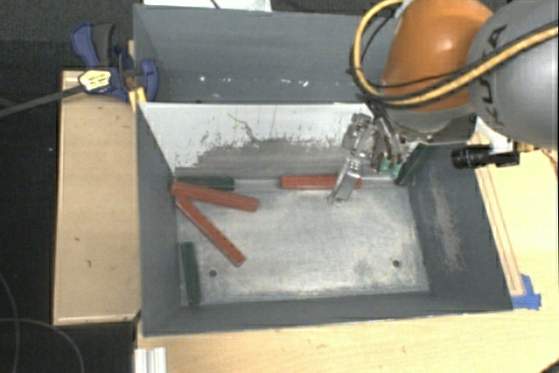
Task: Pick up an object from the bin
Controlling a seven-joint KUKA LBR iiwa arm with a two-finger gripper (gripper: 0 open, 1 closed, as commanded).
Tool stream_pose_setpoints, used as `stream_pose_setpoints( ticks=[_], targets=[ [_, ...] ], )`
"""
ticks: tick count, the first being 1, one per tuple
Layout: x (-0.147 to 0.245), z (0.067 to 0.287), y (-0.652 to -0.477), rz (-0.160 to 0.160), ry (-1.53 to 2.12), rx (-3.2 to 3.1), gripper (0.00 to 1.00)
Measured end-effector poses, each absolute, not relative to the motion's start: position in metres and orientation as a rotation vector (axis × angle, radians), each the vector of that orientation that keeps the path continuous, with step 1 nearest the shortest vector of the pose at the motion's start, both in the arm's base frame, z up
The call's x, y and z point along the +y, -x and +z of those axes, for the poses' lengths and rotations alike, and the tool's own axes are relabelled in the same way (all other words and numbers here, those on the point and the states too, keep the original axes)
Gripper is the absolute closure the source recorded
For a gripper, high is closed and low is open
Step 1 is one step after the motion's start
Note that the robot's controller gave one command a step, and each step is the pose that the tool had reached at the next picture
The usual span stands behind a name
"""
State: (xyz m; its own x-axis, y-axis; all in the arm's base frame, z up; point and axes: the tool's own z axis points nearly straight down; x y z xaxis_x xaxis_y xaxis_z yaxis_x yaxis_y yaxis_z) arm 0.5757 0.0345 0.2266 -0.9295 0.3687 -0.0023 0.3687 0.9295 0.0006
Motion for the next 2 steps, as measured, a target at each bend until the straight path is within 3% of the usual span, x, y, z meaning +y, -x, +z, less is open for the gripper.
stream_pose_setpoints(
  ticks=[1, 2],
  targets=[
    [0.088, 0.159, -0.549, 0.001, -0.542, 3.101, 0.0],
    [0.137, 0.082, -0.569, 0.001, -0.296, 3.132, 0.0]
  ],
)
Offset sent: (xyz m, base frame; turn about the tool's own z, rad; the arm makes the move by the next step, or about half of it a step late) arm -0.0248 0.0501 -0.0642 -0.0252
